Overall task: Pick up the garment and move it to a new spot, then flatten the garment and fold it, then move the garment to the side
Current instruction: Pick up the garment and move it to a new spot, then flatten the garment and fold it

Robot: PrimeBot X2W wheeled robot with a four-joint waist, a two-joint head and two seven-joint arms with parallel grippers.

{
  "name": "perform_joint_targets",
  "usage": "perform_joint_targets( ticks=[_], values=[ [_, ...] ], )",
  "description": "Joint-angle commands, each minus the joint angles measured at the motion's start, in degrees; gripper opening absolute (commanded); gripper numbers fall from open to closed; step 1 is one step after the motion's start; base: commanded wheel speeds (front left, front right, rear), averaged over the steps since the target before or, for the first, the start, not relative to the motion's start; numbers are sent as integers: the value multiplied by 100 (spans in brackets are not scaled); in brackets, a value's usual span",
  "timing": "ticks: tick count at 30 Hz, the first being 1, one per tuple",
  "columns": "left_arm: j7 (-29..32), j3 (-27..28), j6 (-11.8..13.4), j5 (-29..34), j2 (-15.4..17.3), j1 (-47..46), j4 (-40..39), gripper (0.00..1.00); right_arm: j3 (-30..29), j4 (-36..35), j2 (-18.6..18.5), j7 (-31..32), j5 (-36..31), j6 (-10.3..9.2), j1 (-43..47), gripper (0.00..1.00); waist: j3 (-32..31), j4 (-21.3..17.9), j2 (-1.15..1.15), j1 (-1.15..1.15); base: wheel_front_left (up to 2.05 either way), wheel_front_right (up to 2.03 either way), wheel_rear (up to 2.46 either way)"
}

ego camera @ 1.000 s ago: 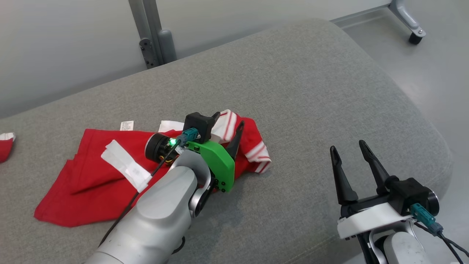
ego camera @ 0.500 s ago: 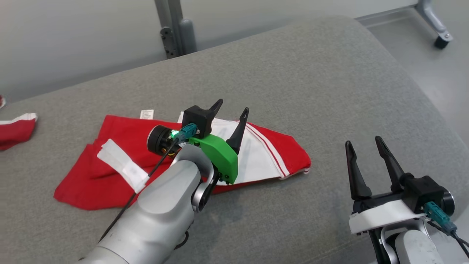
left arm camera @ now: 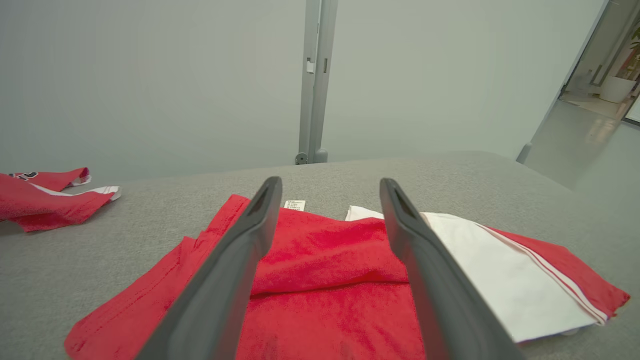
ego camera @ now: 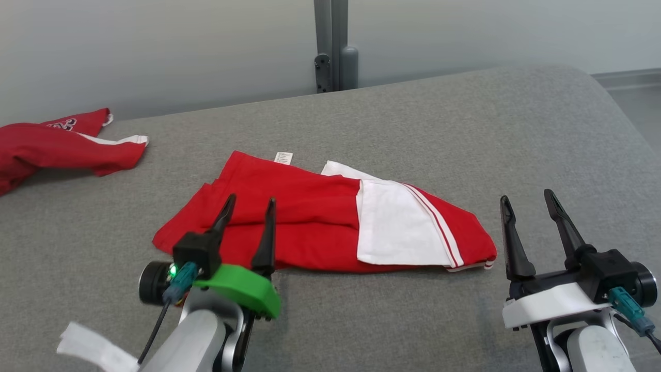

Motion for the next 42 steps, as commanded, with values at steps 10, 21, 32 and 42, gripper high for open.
perform_joint_targets(
  ticks=[10,21,32,42],
  values=[
    [-2,1294,148,797,-213,1741,-1190,100,105,-58,-16,-18,100,0,332,100,-186,468,0,0,0,0,0],
    [-1,2090,-148,1313,-620,2316,-1367,100,226,34,-16,-18,524,0,460,100,-172,514,0,0,0,0,0],
    [-1,2363,-447,1589,-801,2378,-1245,100,255,86,-16,-18,493,0,449,100,-197,456,0,0,0,0,0],
    [-2,2420,-580,1692,-855,2416,-1163,100,230,87,-16,-18,476,0,502,100,-235,497,0,0,0,0,0]
  ],
)
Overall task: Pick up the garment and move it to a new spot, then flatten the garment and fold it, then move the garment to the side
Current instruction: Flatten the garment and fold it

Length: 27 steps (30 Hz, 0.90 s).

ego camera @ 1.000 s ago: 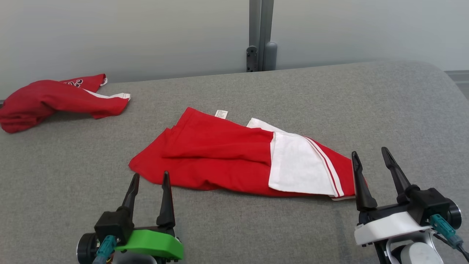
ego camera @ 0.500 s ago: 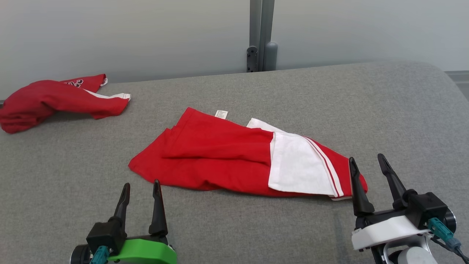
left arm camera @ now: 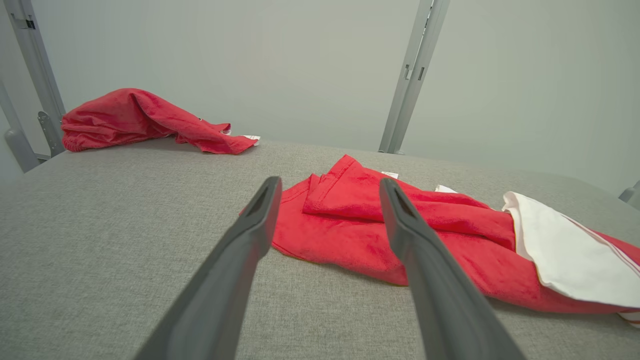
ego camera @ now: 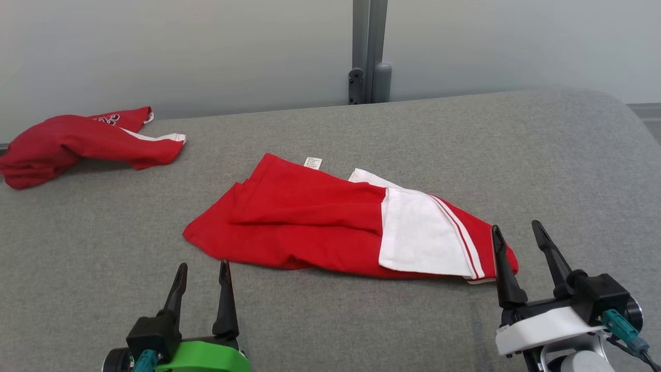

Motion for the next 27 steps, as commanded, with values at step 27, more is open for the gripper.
perform_joint_targets(
  ticks=[27],
  values=[
    [1,-188,31,-21,-15,-181,-27,100,-311,2211,-18,-18,-1963,0,-634,100,494,526,0,0,0,0,0]
  ],
)
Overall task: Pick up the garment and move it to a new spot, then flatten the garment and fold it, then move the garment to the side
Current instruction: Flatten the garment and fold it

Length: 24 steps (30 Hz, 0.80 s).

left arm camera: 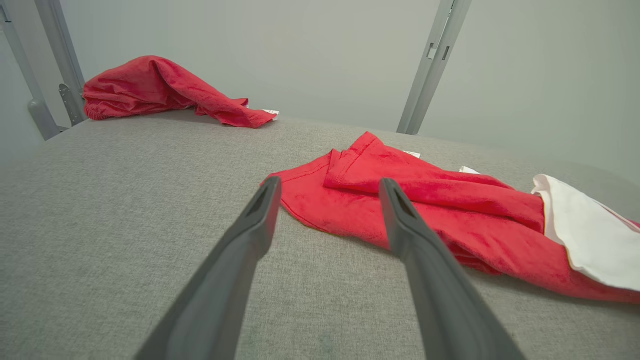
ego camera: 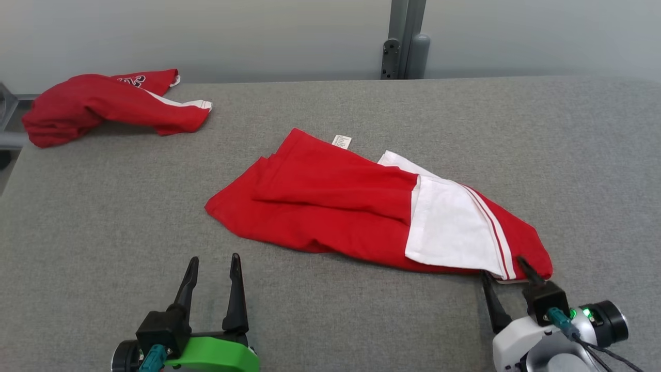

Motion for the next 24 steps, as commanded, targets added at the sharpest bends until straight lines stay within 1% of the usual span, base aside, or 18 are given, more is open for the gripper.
perform_joint_targets(
  ticks=[1,7,8,10,11,12,13,15,18,20,21,22,24],
  values=[
    [1,6,36,-1,2,-102,-21,100,-25,-72,-17,-18,44,-2,-85,100,63,57,0,0,0,0,0],
    [1,21,58,-21,2,-129,-6,100,-95,-266,-19,-18,127,-1,-198,100,122,55,0,0,0,0,0],
    [1,19,65,-23,2,-139,-9,100,-96,-272,-18,-18,131,-1,-217,95,132,50,0,0,0,0,0],
    [1,19,63,-28,3,-155,-23,100,-52,-208,-17,-18,67,-1,-248,67,154,38,0,0,0,0,0],
    [1,21,68,-33,3,-158,-30,100,-25,-126,-17,-18,4,-2,-274,57,167,32,0,0,0,0,0],
    [1,19,66,-37,3,-165,-35,100,3,-32,-18,-18,-51,-1,-321,51,180,30,0,0,0,0,0],
    [1,14,61,-39,3,-176,-37,100,56,59,-18,-19,-114,-1,-374,51,193,31,0,0,0,0,0],
    [1,6,62,-41,2,-195,-36,100,148,194,-18,-18,-169,-2,-477,48,220,38,0,0,0,0,0],
    [1,-2,69,-48,2,-230,-24,100,185,316,-21,-18,-196,-2,-574,37,249,48,0,0,0,0,0],
    [1,-4,78,-51,2,-245,-12,100,185,397,-19,-18,-205,-2,-629,17,257,52,0,0,0,0,0],
    [1,-4,80,-55,2,-246,-9,100,198,443,-19,-18,-221,-2,-663,11,259,54,0,0,0,0,0],
    [1,-4,81,-57,2,-247,-11,100,223,514,-19,-18,-237,-2,-692,0,259,55,0,0,0,0,0],
    [1,2,83,-55,2,-254,-21,100,253,601,-19,-18,-223,-2,-765,0,261,52,0,0,0,0,0]
  ],
)
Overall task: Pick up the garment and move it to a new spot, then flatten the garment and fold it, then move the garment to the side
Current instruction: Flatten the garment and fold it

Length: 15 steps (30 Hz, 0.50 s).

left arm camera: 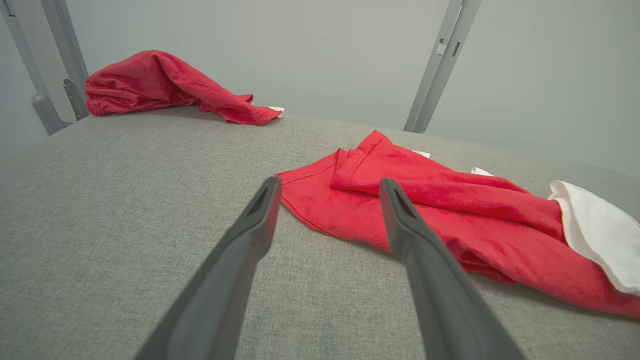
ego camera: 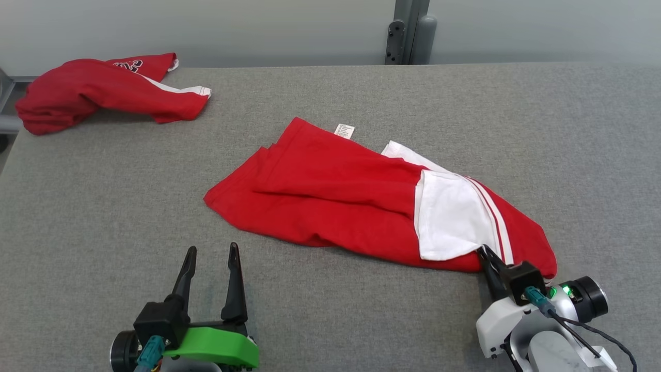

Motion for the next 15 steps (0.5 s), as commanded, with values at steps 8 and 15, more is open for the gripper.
perform_joint_targets(
  ticks=[8,15],
  values=[
    [1,51,30,6,3,-58,-35,100,-53,-592,-79,-19,100,-2,-288,0,-37,-152,0,0,0,0,0],
    [1,8,7,24,4,-64,-30,100,-295,-1773,-265,-18,117,-1,-113,0,-76,-399,0,0,0,0,0]
  ],
)
